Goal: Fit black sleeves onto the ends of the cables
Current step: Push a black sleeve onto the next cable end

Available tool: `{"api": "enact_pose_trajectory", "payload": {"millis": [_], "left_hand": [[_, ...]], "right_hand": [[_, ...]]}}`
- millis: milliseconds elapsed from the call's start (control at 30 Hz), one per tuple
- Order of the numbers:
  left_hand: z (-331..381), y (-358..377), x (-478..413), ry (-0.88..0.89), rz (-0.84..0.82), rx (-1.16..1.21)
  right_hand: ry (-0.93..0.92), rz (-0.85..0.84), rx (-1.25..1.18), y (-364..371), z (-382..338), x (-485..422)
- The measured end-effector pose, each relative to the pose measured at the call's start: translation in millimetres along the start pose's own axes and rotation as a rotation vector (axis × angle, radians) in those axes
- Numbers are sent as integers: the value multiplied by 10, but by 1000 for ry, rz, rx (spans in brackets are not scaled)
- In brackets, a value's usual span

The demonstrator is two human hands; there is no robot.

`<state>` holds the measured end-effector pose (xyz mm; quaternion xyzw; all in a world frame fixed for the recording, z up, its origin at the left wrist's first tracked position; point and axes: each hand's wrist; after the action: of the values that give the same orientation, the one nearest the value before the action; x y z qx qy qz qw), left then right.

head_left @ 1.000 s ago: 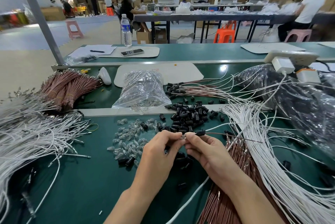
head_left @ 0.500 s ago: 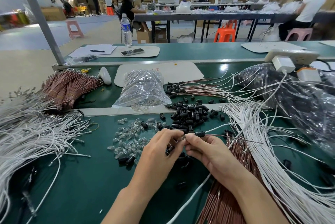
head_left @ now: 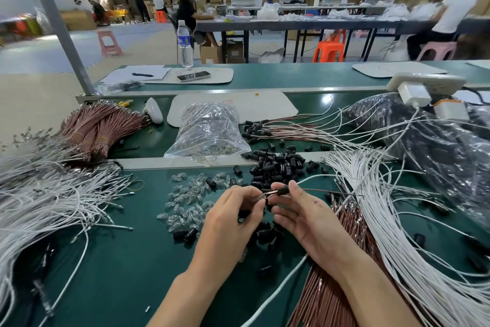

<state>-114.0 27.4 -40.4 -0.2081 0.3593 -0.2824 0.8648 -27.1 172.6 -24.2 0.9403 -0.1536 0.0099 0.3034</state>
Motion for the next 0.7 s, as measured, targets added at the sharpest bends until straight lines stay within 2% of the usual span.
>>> {"api": "enact_pose_trajectory", "payload": {"millis": [700], "left_hand": [[-43,41,4,7,-1,120]], "right_hand": [[21,-101,101,47,75,12]]}}
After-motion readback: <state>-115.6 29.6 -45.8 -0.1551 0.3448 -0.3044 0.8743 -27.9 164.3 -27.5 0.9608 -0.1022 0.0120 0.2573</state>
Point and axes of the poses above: each hand's wrist, its own x-axis away from the middle knuckle, its own y-axis out of the palm, z = x × y, and after that the axes turned 9 degrees about -z, right-handed
